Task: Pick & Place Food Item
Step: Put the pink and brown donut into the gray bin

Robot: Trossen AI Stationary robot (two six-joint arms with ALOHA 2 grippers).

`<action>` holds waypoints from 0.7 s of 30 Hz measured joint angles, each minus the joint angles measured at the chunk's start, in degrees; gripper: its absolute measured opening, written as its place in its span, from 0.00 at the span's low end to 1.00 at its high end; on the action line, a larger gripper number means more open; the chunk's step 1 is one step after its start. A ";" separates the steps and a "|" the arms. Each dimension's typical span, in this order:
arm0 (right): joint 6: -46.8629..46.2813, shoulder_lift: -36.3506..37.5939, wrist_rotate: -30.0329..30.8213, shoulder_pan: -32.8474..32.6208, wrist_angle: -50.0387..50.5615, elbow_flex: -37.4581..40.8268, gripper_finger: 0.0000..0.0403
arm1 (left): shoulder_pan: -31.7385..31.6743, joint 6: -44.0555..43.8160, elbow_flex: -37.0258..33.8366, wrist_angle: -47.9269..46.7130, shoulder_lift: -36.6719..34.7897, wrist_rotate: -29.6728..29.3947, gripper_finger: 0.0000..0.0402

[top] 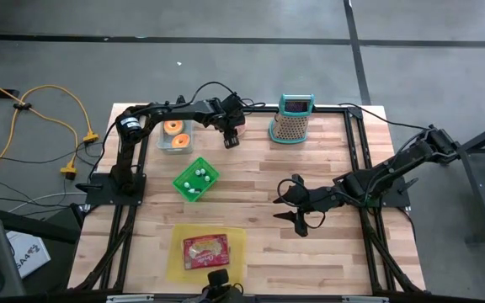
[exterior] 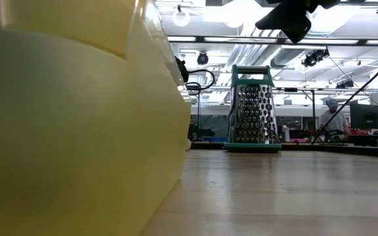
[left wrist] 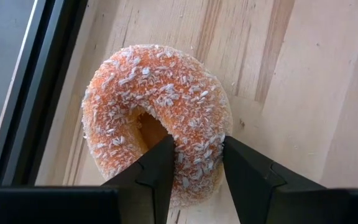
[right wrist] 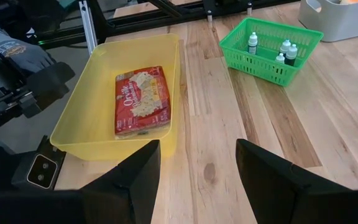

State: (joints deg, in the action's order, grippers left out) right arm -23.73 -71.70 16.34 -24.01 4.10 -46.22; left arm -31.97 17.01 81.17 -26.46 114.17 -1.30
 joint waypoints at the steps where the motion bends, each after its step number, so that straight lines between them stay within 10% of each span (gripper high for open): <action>1: 0.00 0.00 0.00 0.00 0.02 0.00 0.49 | 0.00 -0.04 0.00 0.00 0.00 0.00 0.31; 21: -0.02 0.00 -0.02 0.00 0.04 -0.02 0.49 | 0.02 -0.37 -0.09 -0.33 -1.11 0.08 0.22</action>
State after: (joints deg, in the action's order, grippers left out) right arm -23.75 -71.70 16.32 -24.01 4.14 -46.23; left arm -31.94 16.64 81.08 -26.78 113.06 -1.22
